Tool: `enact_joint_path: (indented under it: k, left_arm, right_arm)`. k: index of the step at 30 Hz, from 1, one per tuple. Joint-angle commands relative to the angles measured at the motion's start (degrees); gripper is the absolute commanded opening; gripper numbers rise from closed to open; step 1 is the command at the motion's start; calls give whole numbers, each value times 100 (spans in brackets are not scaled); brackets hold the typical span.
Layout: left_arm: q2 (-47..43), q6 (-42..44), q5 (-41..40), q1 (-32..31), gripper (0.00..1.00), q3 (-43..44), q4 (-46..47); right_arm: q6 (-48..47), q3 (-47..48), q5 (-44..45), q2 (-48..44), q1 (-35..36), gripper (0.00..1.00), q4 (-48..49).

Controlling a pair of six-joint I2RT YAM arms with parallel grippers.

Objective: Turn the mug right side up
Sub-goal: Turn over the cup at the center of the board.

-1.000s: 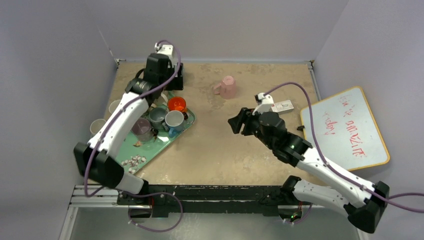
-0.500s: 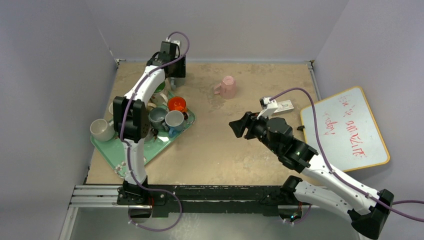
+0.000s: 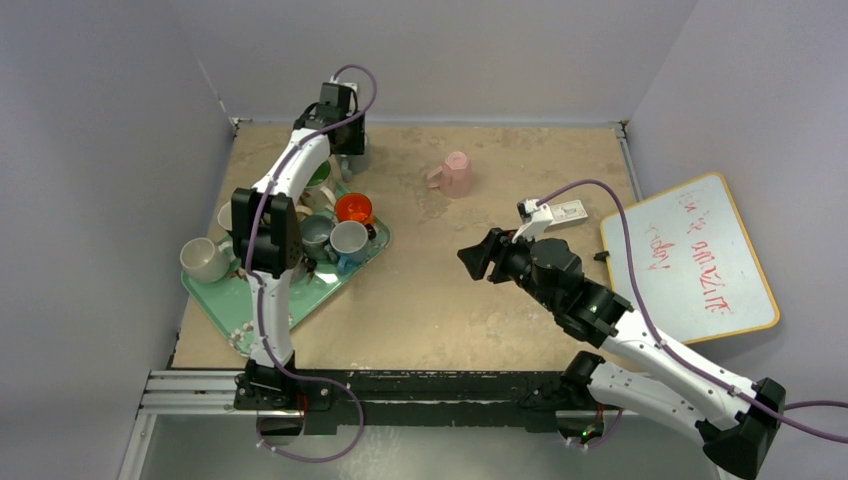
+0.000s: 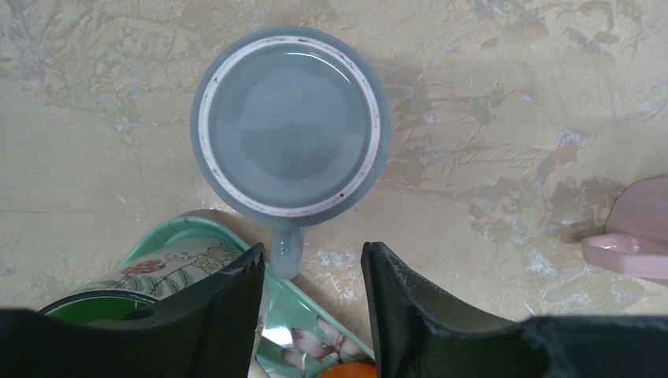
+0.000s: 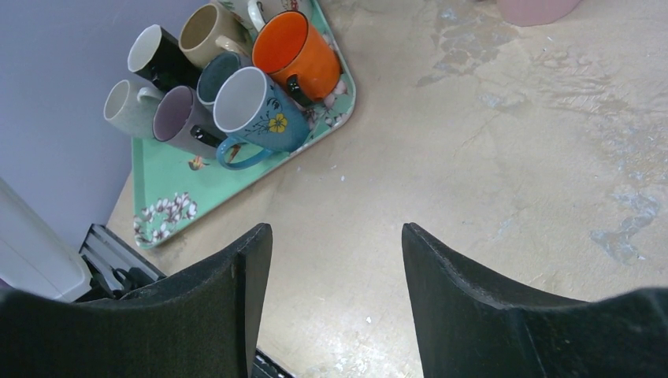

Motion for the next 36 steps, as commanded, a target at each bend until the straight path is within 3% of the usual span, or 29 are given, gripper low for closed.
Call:
enact_joint_path:
  k: [1, 36]
  left_arm:
    - [176, 60, -145, 34, 46, 8, 49]
    - [628, -27, -162, 50, 35, 158, 77]
  right_arm:
    - [4, 48, 57, -36, 9, 64, 101]
    - [170, -122, 32, -227, 8, 65, 79]
